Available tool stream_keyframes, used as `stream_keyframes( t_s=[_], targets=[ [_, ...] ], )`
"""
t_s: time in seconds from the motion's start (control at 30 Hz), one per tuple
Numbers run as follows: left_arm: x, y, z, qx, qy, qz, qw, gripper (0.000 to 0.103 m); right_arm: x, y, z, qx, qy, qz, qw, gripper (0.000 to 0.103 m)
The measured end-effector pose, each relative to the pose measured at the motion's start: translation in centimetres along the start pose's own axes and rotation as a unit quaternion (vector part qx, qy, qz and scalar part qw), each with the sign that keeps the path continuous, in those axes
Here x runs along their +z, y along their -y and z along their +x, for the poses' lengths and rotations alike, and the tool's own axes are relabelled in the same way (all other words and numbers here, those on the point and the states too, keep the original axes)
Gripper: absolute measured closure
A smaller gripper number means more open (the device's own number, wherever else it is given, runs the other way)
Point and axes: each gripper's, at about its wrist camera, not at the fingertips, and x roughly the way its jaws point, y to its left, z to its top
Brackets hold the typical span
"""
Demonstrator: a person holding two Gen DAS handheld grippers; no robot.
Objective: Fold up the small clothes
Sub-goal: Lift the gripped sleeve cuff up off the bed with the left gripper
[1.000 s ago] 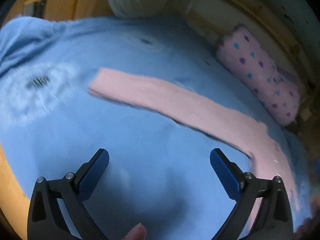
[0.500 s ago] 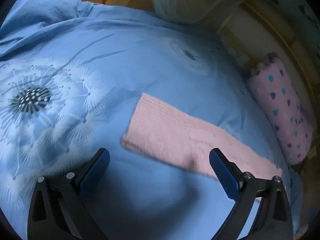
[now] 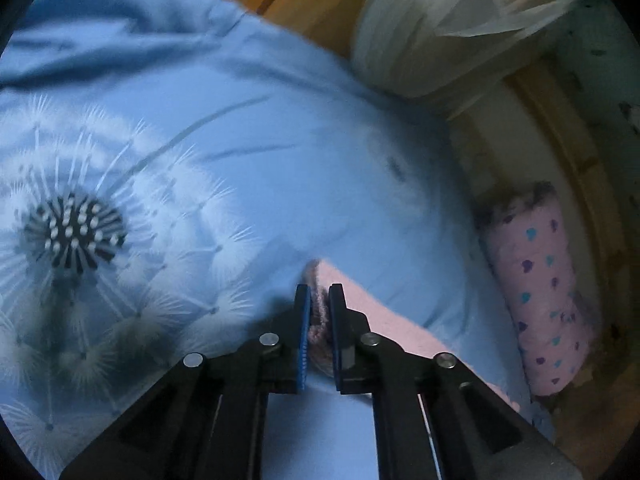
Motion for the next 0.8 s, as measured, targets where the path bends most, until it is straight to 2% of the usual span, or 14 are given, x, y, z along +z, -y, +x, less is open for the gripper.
stream_keyframes(
  t_s=[0.2, 0.33, 0.47, 0.6, 0.7, 0.8],
  targets=[
    [0.5, 3.4, -1.2, 0.006, 0.029, 0.007, 0.9995, 0.101, -0.2, 0.3, -1.2, 0.008, -0.004, 0.003, 1.0, 0.0],
    [0.3, 7.2, -1.6, -0.008, 0.04, 0.041, 0.9983, 0.101, -0.5, 2.3, -2.5, -0.015, -0.003, 0.001, 1.0, 0.0],
    [-0.5, 12.1, -1.7, -0.016, 0.048, 0.077, 0.9957, 0.101, -1.5, 6.4, -3.6, -0.036, -0.008, 0.027, 0.999, 0.0],
    [-2.0, 17.5, -2.1, -0.041, 0.064, 0.112, 0.9908, 0.101, -2.7, 11.3, -4.7, -0.073, -0.012, 0.056, 0.996, 0.0],
    [-3.7, 22.4, -2.3, -0.07, 0.071, 0.137, 0.9855, 0.101, -3.4, 15.1, -6.2, -0.079, -0.009, 0.088, 0.993, 0.0],
    [-6.6, 28.0, -2.3, -0.097, 0.071, 0.18, 0.9764, 0.101, -3.9, 18.2, -7.8, -0.09, -0.006, 0.11, 0.99, 0.0]
  ],
)
